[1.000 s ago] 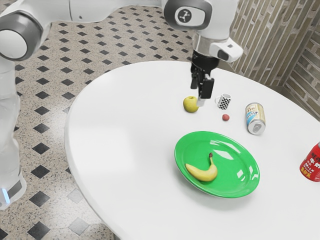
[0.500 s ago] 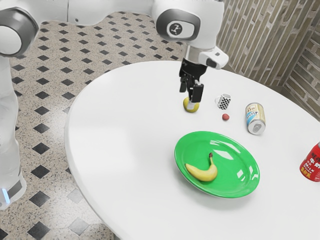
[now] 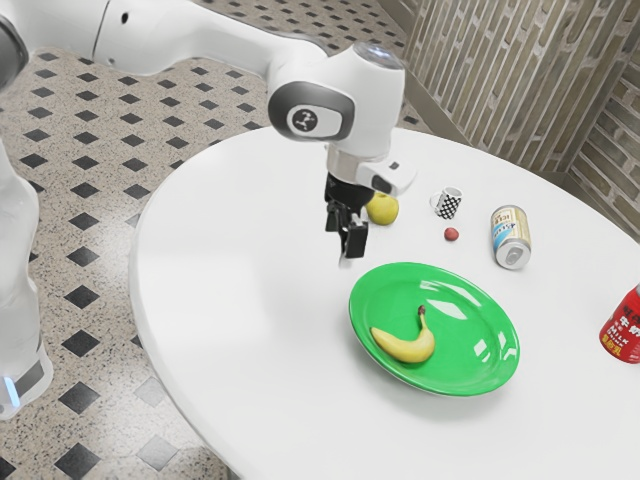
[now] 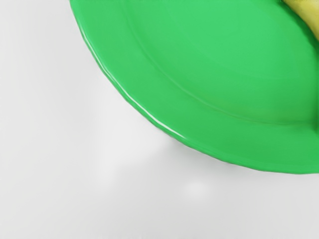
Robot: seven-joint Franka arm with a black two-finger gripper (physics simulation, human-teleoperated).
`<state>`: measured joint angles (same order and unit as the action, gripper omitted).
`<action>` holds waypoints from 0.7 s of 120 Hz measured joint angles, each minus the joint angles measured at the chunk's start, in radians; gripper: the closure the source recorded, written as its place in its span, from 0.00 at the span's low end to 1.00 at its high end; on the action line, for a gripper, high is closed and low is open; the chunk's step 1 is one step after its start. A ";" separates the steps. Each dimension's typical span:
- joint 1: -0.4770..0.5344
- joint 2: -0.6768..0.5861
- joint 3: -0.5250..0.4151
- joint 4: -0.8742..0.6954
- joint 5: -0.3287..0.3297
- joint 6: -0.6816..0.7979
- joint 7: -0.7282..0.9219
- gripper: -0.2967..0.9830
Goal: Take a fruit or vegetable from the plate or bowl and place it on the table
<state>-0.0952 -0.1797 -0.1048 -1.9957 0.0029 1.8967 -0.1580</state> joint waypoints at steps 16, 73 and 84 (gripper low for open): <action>0.000 -0.008 0.000 -0.002 0.011 0.014 -0.009 0.23; -0.002 0.018 -0.078 0.049 0.018 0.028 -0.028 0.23; 0.006 0.063 -0.073 0.118 0.028 0.018 -0.030 0.23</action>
<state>-0.0891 -0.1165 -0.1779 -1.8779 0.0310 1.9148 -0.1884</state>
